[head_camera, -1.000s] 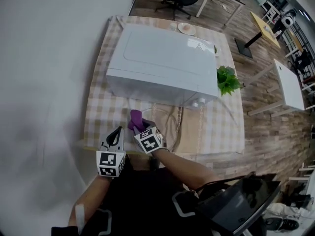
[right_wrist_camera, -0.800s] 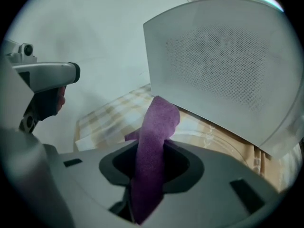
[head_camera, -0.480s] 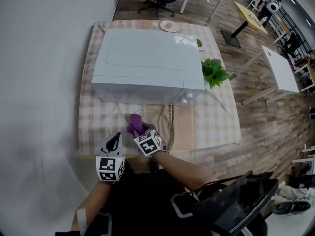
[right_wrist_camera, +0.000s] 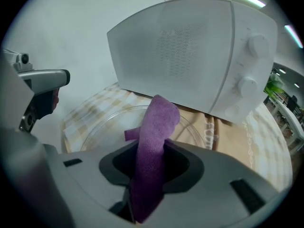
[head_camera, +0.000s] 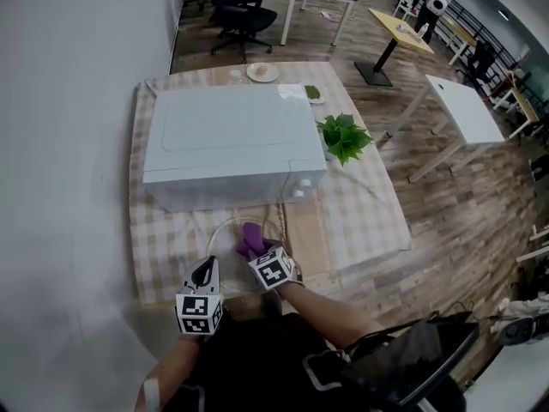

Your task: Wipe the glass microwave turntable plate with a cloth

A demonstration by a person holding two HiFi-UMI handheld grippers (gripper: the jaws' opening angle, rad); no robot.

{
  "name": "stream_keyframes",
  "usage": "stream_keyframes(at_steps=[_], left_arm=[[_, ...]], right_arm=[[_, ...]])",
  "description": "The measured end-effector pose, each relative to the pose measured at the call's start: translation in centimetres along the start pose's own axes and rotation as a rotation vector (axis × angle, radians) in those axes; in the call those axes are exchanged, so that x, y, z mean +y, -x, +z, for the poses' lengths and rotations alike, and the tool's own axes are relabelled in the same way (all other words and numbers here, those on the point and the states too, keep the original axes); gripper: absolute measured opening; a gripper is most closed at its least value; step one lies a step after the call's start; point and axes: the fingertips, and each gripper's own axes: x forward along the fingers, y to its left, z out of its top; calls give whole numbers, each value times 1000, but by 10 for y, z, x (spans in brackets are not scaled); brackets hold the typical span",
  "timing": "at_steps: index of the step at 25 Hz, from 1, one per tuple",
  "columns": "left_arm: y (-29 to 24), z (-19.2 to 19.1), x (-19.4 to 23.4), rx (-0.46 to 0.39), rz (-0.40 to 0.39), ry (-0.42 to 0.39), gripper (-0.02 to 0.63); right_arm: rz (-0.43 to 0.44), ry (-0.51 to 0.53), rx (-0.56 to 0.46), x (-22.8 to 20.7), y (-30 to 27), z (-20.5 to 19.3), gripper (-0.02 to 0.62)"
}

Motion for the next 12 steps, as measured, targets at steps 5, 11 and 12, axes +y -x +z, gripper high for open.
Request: stream_keyframes(at_steps=[5,11,12], left_arm=[[0,0,-7,2,-18,-3,3],[0,-4,-12,0,-48,51,3],[0,-5,-12,1,-49,48,3]], right_arm=[[-67,-35,19,-26,13,-16,135],[-134,-88,30,-49,26,-29,135],[-140,-88,27,-50,29,-29,133]])
